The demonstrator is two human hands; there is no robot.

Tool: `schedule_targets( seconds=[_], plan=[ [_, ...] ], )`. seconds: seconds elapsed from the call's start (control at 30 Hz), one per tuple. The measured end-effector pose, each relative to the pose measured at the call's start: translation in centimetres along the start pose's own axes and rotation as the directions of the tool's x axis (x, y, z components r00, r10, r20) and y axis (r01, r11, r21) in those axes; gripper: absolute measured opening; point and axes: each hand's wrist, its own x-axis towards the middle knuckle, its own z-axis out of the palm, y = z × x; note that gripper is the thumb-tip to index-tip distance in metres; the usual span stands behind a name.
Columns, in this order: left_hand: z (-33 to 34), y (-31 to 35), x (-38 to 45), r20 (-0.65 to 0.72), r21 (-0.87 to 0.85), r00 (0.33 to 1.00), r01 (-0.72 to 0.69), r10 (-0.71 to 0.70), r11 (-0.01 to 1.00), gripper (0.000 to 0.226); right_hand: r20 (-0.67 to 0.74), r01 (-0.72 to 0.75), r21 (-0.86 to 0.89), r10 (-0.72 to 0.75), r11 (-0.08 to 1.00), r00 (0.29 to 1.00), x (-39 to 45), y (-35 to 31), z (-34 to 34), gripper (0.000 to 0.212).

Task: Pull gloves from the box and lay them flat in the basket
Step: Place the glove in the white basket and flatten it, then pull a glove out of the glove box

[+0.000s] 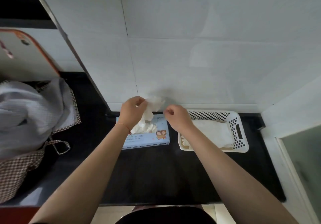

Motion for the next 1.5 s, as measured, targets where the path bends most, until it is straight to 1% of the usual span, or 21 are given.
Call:
schedule_targets(
  seconds=[0.07, 0.13, 0.27, 0.33, 0.4, 0.43, 0.5, 0.57, 0.67, 0.73, 0.77, 0.8, 0.87, 0.9, 0.93, 0.97, 1.03, 1.17, 1.23, 1.37, 1.5],
  plan=[
    [-1.0, 1.1, 0.3, 0.067, -0.273, 0.996, 0.071, -0.055, 0.959, 0.021, -0.042, -0.015, 0.140, 0.021, 0.990, 0.999, -0.2, -1.4, -0.8, 0.019],
    [-1.7, 2.0, 0.6, 0.131, -0.485, 0.989, 0.122, -0.066, 0.866, 0.024, -0.073, -0.033, 0.278, 0.055, 0.960, 0.996, -0.3, -2.6, -1.4, 0.021],
    [-2.6, 2.6, 0.9, 0.311, -0.716, 0.939, 0.332, -0.145, 0.614, 0.014, -0.118, -0.096, 0.536, 0.187, 0.838, 0.975, 0.0, -4.5, -2.6, 0.031],
    [-2.6, 2.6, 1.0, 0.402, -0.769, 0.907, 0.407, -0.124, 0.493, 0.019, -0.020, -0.152, 0.600, 0.205, 0.786, 0.979, 0.1, -4.8, -3.2, 0.027],
    [-2.3, 2.5, 1.0, 0.460, -0.798, 0.882, 0.459, -0.098, 0.391, 0.023, 0.174, -0.233, 0.697, 0.155, 0.678, 0.972, -0.2, -4.7, -3.4, 0.024],
    [-2.1, 2.4, 1.1, 0.475, -0.798, 0.875, 0.474, -0.095, 0.372, 0.020, 0.266, -0.268, 0.703, 0.107, 0.658, 0.958, -0.4, -4.6, -3.3, 0.026],
    [-1.9, 2.6, 1.1, 0.502, -0.789, 0.859, 0.504, -0.105, 0.352, 0.021, 0.353, -0.252, 0.629, 0.018, 0.736, 0.936, -0.6, -4.3, -3.2, 0.037],
    [-2.0, 2.9, 0.9, 0.517, -0.801, 0.847, 0.528, -0.119, 0.282, 0.024, 0.343, -0.202, 0.548, 0.002, 0.812, 0.940, -0.8, -3.9, -3.1, 0.040],
    [-2.4, 2.8, 0.7, 0.500, -0.847, 0.860, 0.511, -0.106, 0.145, 0.015, 0.337, -0.176, 0.395, 0.036, 0.902, 0.941, -1.2, -3.2, -3.6, 0.029],
    [-2.7, 1.9, 0.9, 0.477, -0.853, 0.869, 0.493, -0.129, 0.168, 0.016, 0.336, -0.189, 0.336, 0.070, 0.922, 0.939, -1.5, -2.9, -4.1, 0.019],
    [-2.6, 1.5, 1.1, 0.467, -0.834, 0.866, 0.499, -0.180, 0.237, 0.020, 0.304, -0.196, 0.338, 0.090, 0.920, 0.948, -1.6, -2.9, -4.3, 0.016],
    [-2.5, 0.9, 1.3, 0.432, -0.775, 0.866, 0.499, -0.253, 0.388, 0.029, 0.252, -0.203, 0.359, 0.115, 0.911, 0.961, -1.5, -2.9, -4.6, 0.014],
    [-2.1, 0.1, 1.5, 0.282, -0.455, 0.894, 0.444, -0.348, 0.772, 0.042, 0.153, -0.200, 0.406, 0.149, 0.892, 0.977, -1.3, -3.0, -5.2, 0.011],
    [-1.9, 0.0, 1.3, 0.213, -0.269, 0.921, 0.375, -0.325, 0.887, 0.045, 0.127, -0.184, 0.398, 0.145, 0.899, 0.981, -1.1, -3.2, -5.5, 0.008],
    [-1.6, 0.0, 1.1, 0.189, -0.155, 0.946, 0.292, -0.262, 0.944, 0.048, 0.121, -0.164, 0.372, 0.127, 0.913, 0.984, -1.1, -3.5, -5.8, 0.005],
    [-1.6, 0.2, 0.9, 0.204, -0.134, 0.959, 0.225, -0.196, 0.965, 0.048, 0.131, -0.147, 0.335, 0.108, 0.931, 0.985, -1.2, -3.9, -6.0, 0.005],
    [-1.7, 1.0, 0.4, 0.303, -0.259, 0.951, 0.150, -0.067, 0.954, 0.042, 0.166, -0.115, 0.242, 0.075, 0.963, 0.983, -1.5, -4.7, -6.5, 0.008],
    [-1.0, 3.4, -0.8, 0.535, -0.371, 0.823, 0.023, 0.193, 0.928, 0.036, 0.165, -0.054, 0.126, 0.033, 0.991, 0.986, -2.0, -5.9, -7.0, 0.039],
    [-0.1, 4.2, -1.3, 0.522, -0.380, 0.828, 0.010, 0.205, 0.925, 0.030, 0.108, -0.016, 0.112, 0.004, 0.994, 0.994, -2.0, -6.0, -7.3, 0.048],
    [1.3, 4.9, -1.7, 0.371, -0.276, 0.913, -0.066, 0.169, 0.959, 0.008, -0.057, 0.074, 0.052, -0.071, 0.996, 0.996, -2.4, -6.1, -8.2, 0.048],
    [1.7, 5.5, -1.8, 0.367, -0.391, 0.920, 0.018, 0.138, 0.920, 0.028, -0.210, 0.074, -0.058, -0.085, 0.996, 0.974, -2.7, -5.2, -9.2, 0.046]
  ],
)
